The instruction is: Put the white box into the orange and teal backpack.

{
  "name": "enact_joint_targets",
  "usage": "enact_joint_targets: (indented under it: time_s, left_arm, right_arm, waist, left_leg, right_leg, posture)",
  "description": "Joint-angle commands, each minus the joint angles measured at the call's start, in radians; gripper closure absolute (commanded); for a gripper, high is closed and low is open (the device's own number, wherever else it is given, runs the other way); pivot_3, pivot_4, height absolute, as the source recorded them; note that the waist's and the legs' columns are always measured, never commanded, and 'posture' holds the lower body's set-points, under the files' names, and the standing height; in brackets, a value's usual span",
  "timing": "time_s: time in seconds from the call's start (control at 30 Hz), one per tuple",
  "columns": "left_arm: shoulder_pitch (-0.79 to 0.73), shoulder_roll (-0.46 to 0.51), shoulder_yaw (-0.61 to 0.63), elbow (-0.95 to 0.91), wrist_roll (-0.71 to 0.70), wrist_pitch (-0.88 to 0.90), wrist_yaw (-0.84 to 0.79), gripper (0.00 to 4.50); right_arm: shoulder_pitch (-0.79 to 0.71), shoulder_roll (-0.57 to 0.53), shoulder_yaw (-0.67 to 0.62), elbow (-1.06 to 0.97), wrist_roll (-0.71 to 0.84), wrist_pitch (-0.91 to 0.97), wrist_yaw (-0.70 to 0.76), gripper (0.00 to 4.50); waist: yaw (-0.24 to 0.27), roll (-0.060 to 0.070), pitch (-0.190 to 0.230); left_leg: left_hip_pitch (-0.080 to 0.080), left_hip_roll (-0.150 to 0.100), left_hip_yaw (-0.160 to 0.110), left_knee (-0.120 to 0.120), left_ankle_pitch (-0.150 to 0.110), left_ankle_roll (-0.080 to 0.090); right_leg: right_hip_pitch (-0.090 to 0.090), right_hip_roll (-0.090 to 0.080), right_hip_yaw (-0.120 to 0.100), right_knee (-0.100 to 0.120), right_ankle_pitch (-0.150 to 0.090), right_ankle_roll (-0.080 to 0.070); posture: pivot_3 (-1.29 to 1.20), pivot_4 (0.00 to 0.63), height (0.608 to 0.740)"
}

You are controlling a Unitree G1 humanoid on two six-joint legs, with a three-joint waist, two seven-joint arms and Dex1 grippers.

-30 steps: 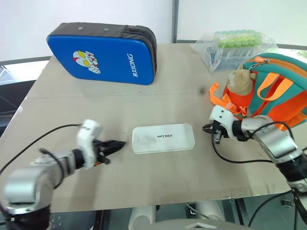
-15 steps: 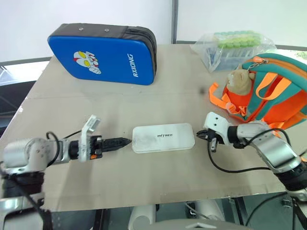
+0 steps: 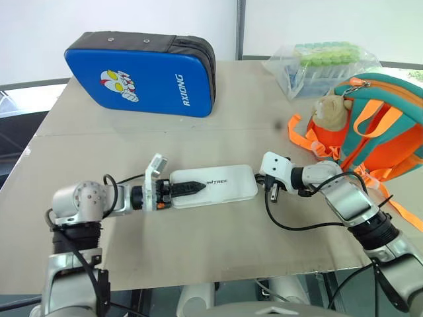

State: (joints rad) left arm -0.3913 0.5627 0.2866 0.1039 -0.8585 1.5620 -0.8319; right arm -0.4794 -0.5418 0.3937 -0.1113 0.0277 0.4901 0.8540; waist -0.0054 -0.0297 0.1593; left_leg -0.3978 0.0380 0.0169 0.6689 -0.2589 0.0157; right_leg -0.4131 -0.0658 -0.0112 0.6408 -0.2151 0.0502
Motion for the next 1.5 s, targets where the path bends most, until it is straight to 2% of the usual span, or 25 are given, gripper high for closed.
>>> enact_joint_targets:
  time_s: [0.03,0.07,0.13,0.17,0.23,0.27,0.33,0.4,0.43,0.47,0.5,0.6,0.7,0.8,0.87,0.9,0.93,0.97,1.1,1.2,1.23,1.3,1.43,1.5]
  left_arm:
    - [-0.017,-0.034,0.069,-0.073,-0.053,0.049,0.065,2.94]
    - [-0.021,-0.042,0.090,-0.080,-0.079,0.052,0.087,3.27]
    - [-0.019,-0.044,0.106,-0.107,-0.123,0.052,0.124,3.43]
    - [-0.020,-0.047,0.117,-0.120,-0.150,0.052,0.145,3.43]
    - [-0.027,-0.051,0.136,-0.138,-0.195,0.052,0.181,3.43]
    - [-0.035,-0.057,0.145,-0.152,-0.213,0.052,0.200,3.43]
    - [-0.048,-0.066,0.163,-0.165,-0.247,0.052,0.231,3.43]
    - [-0.071,-0.079,0.180,-0.185,-0.285,0.052,0.260,3.43]
    - [-0.090,-0.094,0.196,-0.181,-0.307,0.052,0.284,3.43]
    - [-0.103,-0.103,0.204,-0.177,-0.323,0.052,0.306,3.43]
    - [-0.116,-0.112,0.208,-0.175,-0.338,0.052,0.325,3.43]
    - [-0.154,-0.138,0.198,-0.187,-0.374,0.052,0.365,3.43]
    - [-0.229,-0.190,0.182,-0.192,-0.379,0.036,0.424,3.43]
    - [-0.233,-0.199,0.184,-0.210,-0.386,0.032,0.449,3.43]
    - [-0.225,-0.197,0.194,-0.214,-0.395,0.025,0.462,3.43]
    - [-0.222,-0.197,0.198,-0.217,-0.398,0.018,0.472,3.43]
    - [-0.221,-0.196,0.201,-0.218,-0.402,0.013,0.480,3.43]
    - [-0.214,-0.197,0.206,-0.224,-0.406,0.005,0.488,3.43]
    - [-0.172,-0.202,0.234,-0.260,-0.434,-0.042,0.530,3.43]
    - [-0.148,-0.200,0.246,-0.285,-0.451,-0.100,0.543,3.43]
    - [-0.141,-0.200,0.247,-0.295,-0.452,-0.126,0.546,3.43]
    - [-0.136,-0.199,0.249,-0.302,-0.454,-0.166,0.558,3.43]
    - [-0.120,-0.176,0.236,-0.370,-0.326,-0.387,0.503,3.43]
    - [-0.111,-0.146,0.234,-0.374,-0.280,-0.467,0.466,3.43]
  right_arm:
    - [0.067,-0.012,-0.168,-0.170,0.103,0.086,-0.031,4.50]
    - [0.108,-0.024,-0.237,-0.233,0.147,0.122,-0.034,4.50]
    - [0.183,-0.026,-0.371,-0.357,0.236,0.210,-0.059,4.50]
    - [0.236,-0.036,-0.451,-0.446,0.301,0.273,-0.059,3.98]
    - [0.325,-0.048,-0.590,-0.595,0.409,0.380,-0.071,3.30]
    - [0.369,-0.041,-0.684,-0.668,0.469,0.436,-0.094,2.75]
    - [0.421,-0.023,-0.824,-0.761,0.561,0.518,-0.146,1.95]
    - [0.474,0.000,-1.045,-0.838,0.685,0.618,-0.214,0.96]
    - [0.505,-0.002,-1.137,-0.865,0.712,0.664,-0.237,0.64]
    - [0.523,-0.007,-1.198,-0.876,0.731,0.700,-0.265,0.06]
    - [0.532,-0.011,-1.244,-0.877,0.748,0.736,-0.296,0.00]
    - [0.517,-0.018,-1.294,-0.852,0.784,0.811,-0.375,0.00]
    - [0.339,0.021,-1.158,-0.707,0.673,0.816,-0.566,0.00]
    - [0.178,0.060,-1.015,-0.542,0.611,0.713,-0.621,0.00]
    - [0.147,0.050,-0.942,-0.474,0.574,0.665,-0.618,0.00]
    - [0.142,0.038,-0.908,-0.439,0.545,0.635,-0.620,0.39]
    - [0.139,0.030,-0.888,-0.414,0.526,0.614,-0.622,0.49]
    - [0.138,0.011,-0.851,-0.377,0.489,0.567,-0.616,0.81]
    - [0.104,-0.033,-0.753,-0.254,0.401,0.343,-0.540,2.80]
    - [0.078,-0.031,-0.731,-0.232,0.445,0.254,-0.433,4.23]
    - [0.071,-0.035,-0.721,-0.232,0.463,0.230,-0.387,4.46]
    - [0.056,-0.042,-0.706,-0.236,0.508,0.195,-0.296,4.46]
    - [-0.084,-0.039,-0.687,-0.268,0.836,0.356,-0.086,4.46]
    - [-0.141,-0.053,-0.651,-0.276,0.932,0.420,-0.023,4.46]
  waist:
    - [0.003,-0.001,0.000]
    - [0.008,-0.001,0.001]
    - [0.008,-0.001,0.001]
    - [0.007,-0.001,0.001]
    - [0.010,-0.001,0.001]
    - [0.009,-0.001,0.001]
    - [0.010,0.000,0.001]
    - [0.012,-0.001,0.001]
    - [0.014,-0.001,0.001]
    - [0.019,-0.001,0.001]
    - [0.019,-0.002,0.001]
    - [0.016,-0.002,0.001]
    - [0.006,-0.003,0.002]
    - [-0.009,-0.003,0.002]
    - [-0.011,-0.002,0.001]
    - [-0.010,-0.002,0.001]
    - [-0.008,-0.002,0.002]
    - [-0.005,-0.002,0.002]
    - [-0.007,-0.002,0.002]
    - [-0.008,-0.002,0.002]
    - [-0.007,-0.002,0.002]
    - [-0.007,-0.001,0.003]
    - [-0.015,0.000,0.008]
    - [-0.013,0.001,0.009]
  left_leg:
    - [0.000,0.000,-0.001,0.000,0.000,0.000]
    - [0.000,0.000,-0.001,0.000,0.000,0.000]
    - [0.000,0.000,-0.001,0.000,0.000,0.000]
    - [0.000,0.000,-0.001,0.000,0.000,0.000]
    - [0.000,0.000,-0.001,0.000,0.000,0.000]
    - [0.000,0.000,-0.002,-0.001,0.000,0.000]
    - [0.000,0.001,-0.002,-0.001,0.000,0.000]
    - [0.000,0.001,-0.002,-0.001,0.000,0.000]
    - [0.000,0.001,-0.002,-0.001,0.000,0.000]
    - [0.000,0.000,-0.002,0.000,0.000,0.000]
    - [0.000,0.000,-0.002,0.000,0.000,0.000]
    - [0.001,0.000,0.000,0.000,0.000,0.000]
    - [0.001,0.000,0.000,0.002,0.000,0.000]
    - [0.002,-0.001,0.000,0.001,0.000,0.001]
    - [0.002,-0.001,0.001,-0.001,0.000,0.001]
    - [0.002,-0.001,0.000,-0.002,0.000,0.001]
    - [0.001,-0.001,0.000,-0.002,0.000,0.001]
    - [0.000,-0.001,-0.001,-0.002,0.000,0.001]
    - [-0.002,-0.001,0.001,-0.003,0.000,0.000]
    - [-0.002,-0.001,0.002,-0.004,0.000,0.000]
    - [-0.002,-0.001,0.001,-0.004,0.000,0.000]
    - [-0.001,-0.001,0.001,-0.004,0.000,0.000]
    - [0.000,-0.001,0.001,-0.002,0.000,0.000]
    - [0.000,0.000,0.000,-0.002,0.000,0.000]
  right_leg:
    - [0.000,0.000,0.000,0.000,0.000,0.000]
    - [0.000,0.000,-0.001,0.000,0.000,0.000]
    - [0.000,0.000,0.000,0.000,0.000,0.000]
    - [0.000,0.000,-0.001,0.000,0.000,0.000]
    - [0.000,0.000,-0.001,0.000,0.000,0.000]
    - [0.000,0.000,-0.001,0.000,0.000,0.000]
    - [0.000,0.000,-0.001,0.000,0.000,0.000]
    - [0.000,0.000,-0.001,0.000,0.000,-0.001]
    - [0.000,0.000,-0.001,0.000,0.000,0.000]
    - [0.000,0.000,-0.001,0.000,-0.001,-0.001]
    - [0.001,0.000,-0.001,0.000,-0.002,-0.004]
    - [0.001,0.000,0.001,0.000,-0.002,-0.004]
    - [0.000,0.001,0.002,0.000,-0.002,-0.004]
    - [0.001,0.003,0.005,0.000,-0.002,-0.005]
    - [0.001,0.003,0.008,0.000,-0.002,-0.005]
    - [0.000,0.004,0.008,0.000,-0.002,-0.005]
    - [-0.001,0.004,0.007,0.000,0.000,-0.001]
    - [-0.001,0.005,0.007,0.000,0.000,-0.001]
    - [-0.002,0.004,0.008,-0.004,-0.001,0.001]
    - [-0.002,0.004,0.009,-0.004,-0.001,0.002]
    - [-0.002,0.004,0.009,-0.004,-0.001,0.002]
    - [-0.002,0.004,0.008,-0.004,-0.001,0.001]
    - [-0.002,0.005,0.009,-0.002,0.000,0.001]
    - [-0.002,0.006,0.009,-0.001,0.000,0.000]
  posture:
    - [0.00,0.150,0.740]
    - [0.00,0.150,0.740]
    - [0.00,0.150,0.740]
    - [0.00,0.150,0.740]
    - [0.00,0.150,0.740]
    - [0.00,0.150,0.740]
    - [0.00,0.150,0.740]
    - [0.00,0.150,0.740]
    - [0.00,0.150,0.740]
    - [0.00,0.150,0.740]
    - [0.00,0.150,0.740]
    - [0.00,0.150,0.740]
    - [0.00,0.150,0.740]
    - [0.00,0.150,0.740]
    - [0.00,0.150,0.740]
    - [0.00,0.150,0.740]
    - [0.00,0.150,0.740]
    - [0.00,0.150,0.740]
    - [0.00,0.150,0.740]
    - [0.00,0.150,0.740]
    - [0.00,0.150,0.740]
    - [0.00,0.150,0.740]
    - [0.00,0.150,0.740]
    - [0.00,0.150,0.740]
